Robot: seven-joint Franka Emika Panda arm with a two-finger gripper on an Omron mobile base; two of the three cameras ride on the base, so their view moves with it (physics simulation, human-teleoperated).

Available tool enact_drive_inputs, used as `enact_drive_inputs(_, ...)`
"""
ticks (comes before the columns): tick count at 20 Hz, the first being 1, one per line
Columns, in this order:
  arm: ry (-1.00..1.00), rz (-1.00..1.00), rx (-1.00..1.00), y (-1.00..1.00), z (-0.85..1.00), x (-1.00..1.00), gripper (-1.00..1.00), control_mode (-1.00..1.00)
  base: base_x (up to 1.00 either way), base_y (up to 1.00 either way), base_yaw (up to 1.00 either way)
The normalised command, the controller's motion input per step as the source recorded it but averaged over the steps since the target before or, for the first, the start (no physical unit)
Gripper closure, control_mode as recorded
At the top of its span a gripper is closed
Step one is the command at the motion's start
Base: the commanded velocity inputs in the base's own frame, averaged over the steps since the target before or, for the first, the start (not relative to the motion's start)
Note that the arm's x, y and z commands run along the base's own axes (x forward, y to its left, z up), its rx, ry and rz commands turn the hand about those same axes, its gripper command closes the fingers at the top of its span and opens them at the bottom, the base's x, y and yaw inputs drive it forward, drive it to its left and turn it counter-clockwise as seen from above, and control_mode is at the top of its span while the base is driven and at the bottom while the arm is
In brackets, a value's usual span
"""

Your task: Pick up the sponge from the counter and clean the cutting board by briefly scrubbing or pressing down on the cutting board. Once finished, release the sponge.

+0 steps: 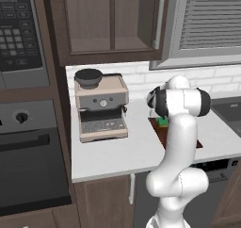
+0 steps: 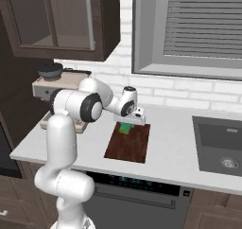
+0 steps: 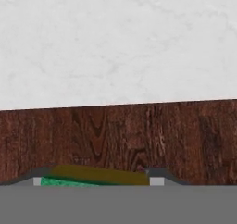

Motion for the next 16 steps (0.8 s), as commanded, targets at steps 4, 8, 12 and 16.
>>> enact_drive_inputs(4,-0.02,0.00,0.00,-0.46,-0.22,0.03,1.00,-1.00,0.00,0.00,0.00)
enact_drive_inputs(8,0.00,0.00,0.00,-0.49,-0.33,0.04,1.00,-1.00,0.00,0.00,0.00)
enact_drive_inputs(12,0.00,0.00,0.02,-0.66,-0.22,0.09,1.00,-1.00,0.00,0.00,0.00)
enact_drive_inputs(16,0.00,0.00,0.04,-0.77,-0.18,0.08,1.00,-1.00,0.00,0.00,0.00)
